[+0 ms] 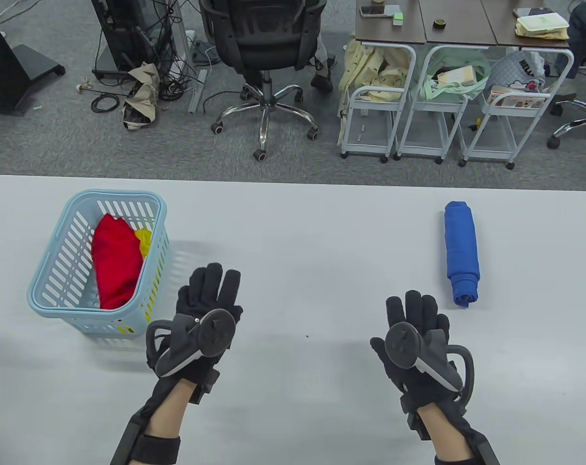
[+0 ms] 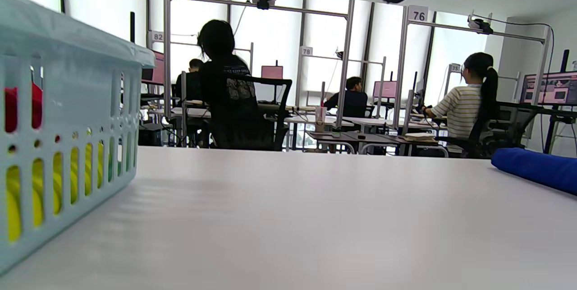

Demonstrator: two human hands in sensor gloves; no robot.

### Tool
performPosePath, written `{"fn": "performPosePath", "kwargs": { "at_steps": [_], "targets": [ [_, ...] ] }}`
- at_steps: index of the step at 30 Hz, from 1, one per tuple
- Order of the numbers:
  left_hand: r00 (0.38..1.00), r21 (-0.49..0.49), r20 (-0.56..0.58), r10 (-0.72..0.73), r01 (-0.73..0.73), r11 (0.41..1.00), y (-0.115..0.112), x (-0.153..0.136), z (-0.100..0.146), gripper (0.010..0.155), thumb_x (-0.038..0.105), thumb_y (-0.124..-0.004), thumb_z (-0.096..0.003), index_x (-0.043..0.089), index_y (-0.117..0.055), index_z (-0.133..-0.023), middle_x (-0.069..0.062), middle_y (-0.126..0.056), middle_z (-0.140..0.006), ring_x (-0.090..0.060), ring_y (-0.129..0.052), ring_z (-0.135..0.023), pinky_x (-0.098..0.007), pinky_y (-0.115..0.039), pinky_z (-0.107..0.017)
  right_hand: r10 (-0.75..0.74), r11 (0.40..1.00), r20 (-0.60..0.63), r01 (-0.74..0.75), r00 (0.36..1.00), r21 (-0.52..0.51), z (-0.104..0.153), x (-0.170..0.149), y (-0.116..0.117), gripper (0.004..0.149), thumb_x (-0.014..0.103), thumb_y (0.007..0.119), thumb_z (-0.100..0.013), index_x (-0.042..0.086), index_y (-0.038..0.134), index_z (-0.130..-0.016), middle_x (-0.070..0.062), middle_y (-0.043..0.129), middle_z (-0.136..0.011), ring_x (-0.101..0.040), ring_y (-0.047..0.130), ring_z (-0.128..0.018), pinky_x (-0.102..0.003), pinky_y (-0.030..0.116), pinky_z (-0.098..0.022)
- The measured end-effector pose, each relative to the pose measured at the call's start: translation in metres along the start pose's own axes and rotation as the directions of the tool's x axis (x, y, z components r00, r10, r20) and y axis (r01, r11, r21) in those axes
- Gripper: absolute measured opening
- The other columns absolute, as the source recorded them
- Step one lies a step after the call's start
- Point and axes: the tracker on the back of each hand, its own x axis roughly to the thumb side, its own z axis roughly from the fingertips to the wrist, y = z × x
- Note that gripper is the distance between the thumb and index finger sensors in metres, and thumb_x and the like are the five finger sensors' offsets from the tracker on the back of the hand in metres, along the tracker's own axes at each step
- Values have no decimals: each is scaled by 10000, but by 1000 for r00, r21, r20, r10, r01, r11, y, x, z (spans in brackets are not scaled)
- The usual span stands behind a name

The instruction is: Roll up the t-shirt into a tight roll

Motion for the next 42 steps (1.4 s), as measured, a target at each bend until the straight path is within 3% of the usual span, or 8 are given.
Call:
{"fn": "performPosePath", "kwargs": {
  "at_steps": [6, 12, 16, 21, 29, 32, 39, 42],
  "targets": [
    [992, 0, -121, -44, 45, 999, 50, -54, -44, 613, 387, -531, -638, 263, -317, -1198, -167, -316, -1280, -453, -415, -1149, -626, -481, -790, -12, 999, 14, 12, 1000, 46, -2, 2, 6, 834, 570, 498, -574, 227, -75, -1073, -151, -176, -1073, -447, -161, -1000, -620, 43, -691],
    [947, -35, -315, -65, 57, 998, 61, -110, -76, 626, 412, -558, -634, 260, -334, -1198, -163, -346, -1279, -450, -441, -1146, -622, -491, -790, -54, 996, 18, 52, 998, 66, -2, 0, 6, 836, 572, 497, -574, 217, -70, -1074, -161, -164, -1074, -455, -146, -999, -621, 62, -693],
    [890, -94, -453, -50, 8, 996, 56, -147, -96, 625, 406, -586, -628, 256, -367, -1194, -166, -385, -1272, -449, -479, -1137, -616, -512, -784, -74, 994, 19, 72, 997, 85, -4, -1, 7, 835, 572, 498, -573, 214, -65, -1075, -164, -157, -1077, -457, -137, -1002, -620, 71, -696],
    [848, -125, -527, 57, -143, 982, 44, -179, -111, 610, 372, -615, -625, 270, -400, -1187, -161, -403, -1271, -448, -492, -1135, -621, -517, -781, -127, 986, 27, 123, 991, 115, -5, -4, 8, 838, 573, 497, -573, 204, -63, -1075, -172, -148, -1076, -466, -121, -1001, -621, 89, -697],
    [828, -202, -560, -35, -96, 975, 23, -190, -117, 624, 388, -667, -612, 282, -433, -1180, -149, -439, -1267, -440, -529, -1129, -615, -537, -776, -135, 984, 52, 128, 989, 125, -6, -3, 10, 836, 570, 498, -571, 195, -53, -1076, -180, -128, -1080, -473, -89, -1010, -623, 114, -700],
    [831, -249, -552, -72, -81, 965, 17, -195, -119, 705, 465, -752, -568, 290, -448, -1180, -138, -446, -1272, -436, -530, -1135, -622, -531, -780, -130, 984, 59, 122, 990, 126, -5, -1, 11, 839, 571, 499, -570, 193, -54, -1074, -180, -127, -1080, -474, -81, -1012, -623, 119, -701],
    [811, -373, -566, -148, -92, 923, 2, -212, -128, 771, 516, -766, -554, 284, -405, -1194, -137, -433, -1283, -429, -528, -1145, -629, -520, -789, -134, 982, 67, 123, 989, 144, -6, -2, 12, 841, 573, 496, -571, 189, -58, -1073, -182, -125, -1080, -476, -74, -1015, -624, 131, -704],
    [784, -444, -600, -158, -163, 881, -10, -221, -130, 829, 562, -753, -547, 273, -344, -1207, -154, -421, -1286, -441, -539, -1139, -631, -534, -784, -136, 980, 71, 124, 988, 154, -6, -1, 13, 839, 572, 498, -571, 188, -53, -1074, -183, -117, -1083, -477, -58, -1021, -625, 140, -706]
  ]
}}
